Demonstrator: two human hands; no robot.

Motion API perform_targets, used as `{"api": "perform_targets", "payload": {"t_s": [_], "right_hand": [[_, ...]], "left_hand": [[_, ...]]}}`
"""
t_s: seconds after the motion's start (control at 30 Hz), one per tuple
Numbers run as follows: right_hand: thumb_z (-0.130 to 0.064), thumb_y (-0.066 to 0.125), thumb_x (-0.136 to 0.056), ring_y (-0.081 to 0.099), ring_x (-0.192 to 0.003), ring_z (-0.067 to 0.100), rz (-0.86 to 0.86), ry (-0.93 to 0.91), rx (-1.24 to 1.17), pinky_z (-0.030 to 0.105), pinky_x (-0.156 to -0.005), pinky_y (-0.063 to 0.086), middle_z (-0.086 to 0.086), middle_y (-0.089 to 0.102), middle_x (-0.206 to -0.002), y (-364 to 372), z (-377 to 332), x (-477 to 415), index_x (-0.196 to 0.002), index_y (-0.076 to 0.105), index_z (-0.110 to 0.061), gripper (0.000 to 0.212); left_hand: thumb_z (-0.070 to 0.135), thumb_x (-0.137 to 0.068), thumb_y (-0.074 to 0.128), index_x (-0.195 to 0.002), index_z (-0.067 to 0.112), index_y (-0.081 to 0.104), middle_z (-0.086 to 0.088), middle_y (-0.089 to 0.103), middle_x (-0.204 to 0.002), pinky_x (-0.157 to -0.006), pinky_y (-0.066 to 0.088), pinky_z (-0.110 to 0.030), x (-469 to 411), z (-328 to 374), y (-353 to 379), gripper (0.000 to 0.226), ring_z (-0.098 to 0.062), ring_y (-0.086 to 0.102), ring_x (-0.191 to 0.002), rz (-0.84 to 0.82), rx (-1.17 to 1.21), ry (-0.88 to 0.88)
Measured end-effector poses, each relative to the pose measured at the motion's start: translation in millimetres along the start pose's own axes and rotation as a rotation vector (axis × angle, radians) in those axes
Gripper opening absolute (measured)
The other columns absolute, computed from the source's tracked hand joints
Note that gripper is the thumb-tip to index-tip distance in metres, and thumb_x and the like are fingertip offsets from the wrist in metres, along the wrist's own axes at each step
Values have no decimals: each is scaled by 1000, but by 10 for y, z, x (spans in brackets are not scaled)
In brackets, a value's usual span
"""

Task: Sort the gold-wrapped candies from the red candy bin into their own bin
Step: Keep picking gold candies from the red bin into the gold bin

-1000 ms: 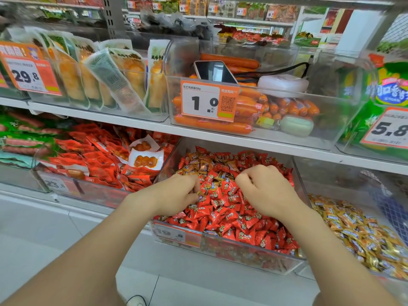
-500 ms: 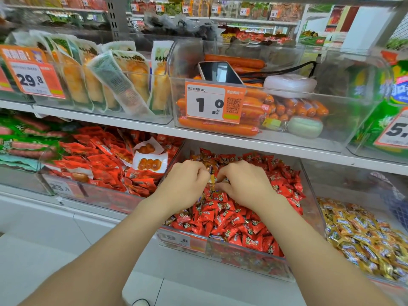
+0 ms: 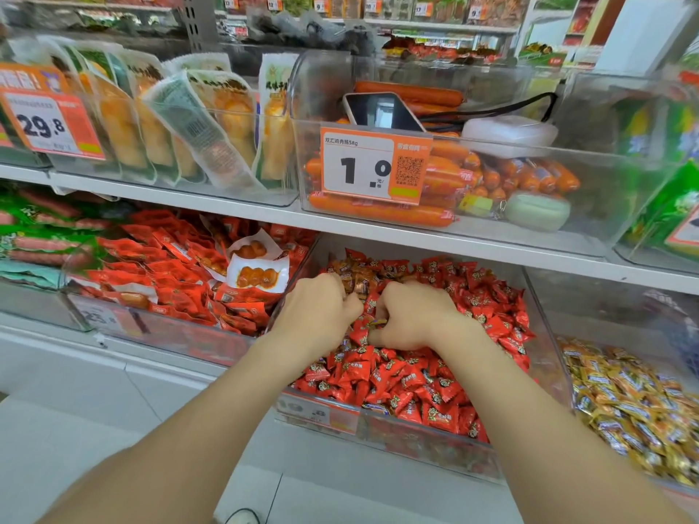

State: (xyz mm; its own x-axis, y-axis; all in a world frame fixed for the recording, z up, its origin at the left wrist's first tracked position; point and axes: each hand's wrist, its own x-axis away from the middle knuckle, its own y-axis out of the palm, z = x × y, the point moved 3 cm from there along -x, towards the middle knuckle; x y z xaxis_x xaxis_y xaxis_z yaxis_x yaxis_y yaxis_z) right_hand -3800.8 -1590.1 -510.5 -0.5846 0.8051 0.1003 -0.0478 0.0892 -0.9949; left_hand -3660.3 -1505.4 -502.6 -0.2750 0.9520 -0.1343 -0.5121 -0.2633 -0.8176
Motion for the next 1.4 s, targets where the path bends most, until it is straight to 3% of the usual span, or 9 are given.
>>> {"api": "perform_targets", "payload": {"t_s": [0.17,0.3,0.57,0.67,0.83,0.97,1.17,1.3,1.4], "right_hand": [[-63,69,-75,62,-71,20,20,-46,-185,34,-62,50,-6,61,-66,-8,129,49,-73,62,-18,46],[-57,62,-79,61,-64,14,95,-101,-424,38,-63,53,-5,64,-66,-111,252,210,-70,55,-37,23],[-44,45,-97,44,-58,14,214,-141,-411,35,-54,33,-5,49,-61,-210,293,628,-75,37,-36,25],[-34,46,-104,36,-60,7,201,-115,-364,25,-54,24,-5,47,-60,-179,291,718,-78,26,-39,33],[-36,47,-102,49,-51,6,205,-101,-374,29,-53,30,0,53,-56,-186,256,843,-100,42,-27,10],[-42,47,-97,60,-60,29,243,1,-464,40,-60,50,8,61,-61,-223,298,911,-97,58,-9,34],[-35,47,-102,43,-54,19,289,66,-523,36,-52,30,0,45,-59,-348,354,1098,-78,39,-16,32],[-29,54,-97,29,-48,17,249,110,-856,30,-49,26,-5,36,-53,-438,535,1423,-68,38,-21,34],[-18,53,-99,24,-48,16,179,225,-1199,24,-49,18,2,34,-60,-478,889,1754,-65,37,-24,38]], "left_hand": [[22,-93,62,-84,4,57,-11,63,-75,-60,58,-52,-29,-79,-5,21,-35,64,-60,-68,-85,23],[6,-92,55,-90,10,71,-15,71,-91,-71,62,-50,-7,-118,30,16,-37,70,-74,-157,-199,68],[35,-104,63,-84,13,49,-6,52,-89,-78,50,-41,103,-98,114,33,-31,57,-82,-424,-406,113],[35,-103,65,-108,15,60,-8,60,-102,-87,52,-43,114,-85,83,21,-32,60,-91,-442,-388,129],[37,-100,69,-110,23,66,2,59,-92,-65,41,-31,132,-52,19,18,-16,56,-71,-374,-210,144],[50,-98,67,-96,33,58,3,67,-78,-52,34,-31,161,-5,-87,19,-8,47,-47,-166,-4,164],[55,-100,59,-92,29,51,-2,67,-65,-52,36,-32,239,127,-113,29,-5,42,-40,-43,249,103],[49,-98,68,-90,23,57,5,47,-55,-47,30,-28,424,424,5,29,-15,34,-45,-148,545,38],[42,-98,71,-100,15,60,-7,56,-70,-45,25,-25,676,791,153,30,-18,30,-51,-322,794,-38]]}}
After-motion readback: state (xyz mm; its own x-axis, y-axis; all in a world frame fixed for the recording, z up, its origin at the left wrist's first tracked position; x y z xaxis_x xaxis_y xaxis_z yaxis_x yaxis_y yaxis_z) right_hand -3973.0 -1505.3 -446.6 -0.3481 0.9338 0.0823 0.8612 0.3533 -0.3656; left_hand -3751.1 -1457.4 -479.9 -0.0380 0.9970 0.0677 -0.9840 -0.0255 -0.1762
